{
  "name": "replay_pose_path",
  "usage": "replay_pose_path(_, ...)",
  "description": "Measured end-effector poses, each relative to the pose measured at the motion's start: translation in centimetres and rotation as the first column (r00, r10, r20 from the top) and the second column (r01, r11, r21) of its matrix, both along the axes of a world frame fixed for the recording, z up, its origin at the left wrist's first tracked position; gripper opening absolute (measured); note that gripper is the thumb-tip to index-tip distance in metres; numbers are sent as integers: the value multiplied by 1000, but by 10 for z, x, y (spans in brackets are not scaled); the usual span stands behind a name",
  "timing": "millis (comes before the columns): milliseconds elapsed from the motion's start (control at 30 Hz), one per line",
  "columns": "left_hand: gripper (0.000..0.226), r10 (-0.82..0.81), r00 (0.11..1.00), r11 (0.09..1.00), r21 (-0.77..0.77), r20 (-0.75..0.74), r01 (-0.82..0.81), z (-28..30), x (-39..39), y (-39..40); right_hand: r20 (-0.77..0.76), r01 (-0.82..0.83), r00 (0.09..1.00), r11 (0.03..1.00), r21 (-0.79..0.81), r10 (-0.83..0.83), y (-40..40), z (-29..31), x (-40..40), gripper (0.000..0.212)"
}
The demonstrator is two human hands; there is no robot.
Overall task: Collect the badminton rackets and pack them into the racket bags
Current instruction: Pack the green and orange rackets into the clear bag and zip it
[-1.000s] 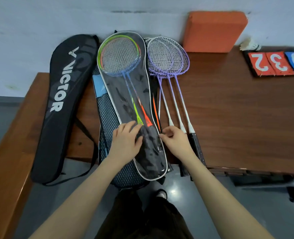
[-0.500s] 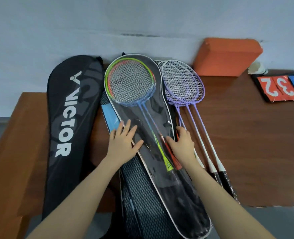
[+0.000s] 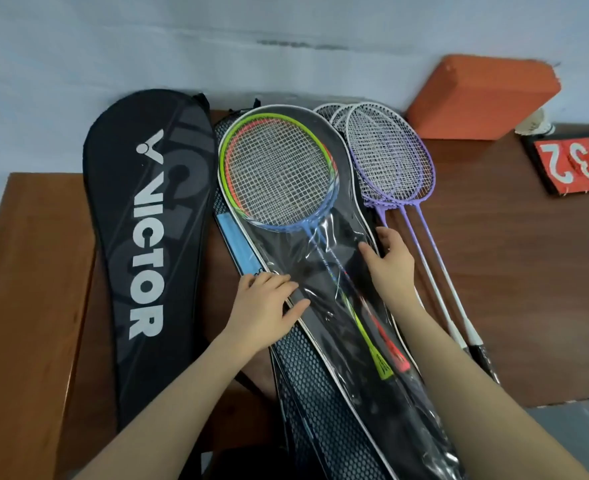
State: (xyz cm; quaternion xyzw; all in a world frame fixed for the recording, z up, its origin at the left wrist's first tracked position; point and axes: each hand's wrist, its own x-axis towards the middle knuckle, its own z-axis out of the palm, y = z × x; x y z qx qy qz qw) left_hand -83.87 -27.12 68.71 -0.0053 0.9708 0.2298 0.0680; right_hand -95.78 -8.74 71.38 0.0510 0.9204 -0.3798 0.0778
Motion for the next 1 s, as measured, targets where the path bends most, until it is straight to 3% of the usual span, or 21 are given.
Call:
replay_pose_path(200, 57, 73, 992, 996, 55, -107, -67, 16, -26, -8, 79, -12, 997, 994, -104, 20, -17, 26, -38, 46)
replay_pose_path(267, 46, 126, 989, 986, 116, -80, -116, 29, -40, -4, 100, -7, 995, 991, -132, 20, -20, 32, -44, 46)
replay_pose_path(400, 37, 198, 975, 959, 225, -103, -171, 60, -73, 10, 160, 11, 986, 928, -372, 52, -19, 52, -34, 38)
replay_pose_path(533, 42, 302, 925, 922, 319, -229, -222, 90, -98, 13, -1, -143, 987, 886, -440, 159, -19, 84, -9, 34)
replay_pose_path(700, 59, 496, 830, 788, 533, -255, -307, 122, -114, 20, -162, -297, 954, 859, -417, 251, -18, 107, 11, 37)
replay_pose_path(867, 33, 536, 808, 726, 622, -245, -293, 137, -114, 30, -206, -334, 941, 836, -435, 268, -13, 111, 17, 40)
replay_pose_path(1000, 22, 582, 792, 623, 727, -185, -289, 137, -109, 36, -142, -306, 952, 819, -485, 272, -8, 109, 20, 38)
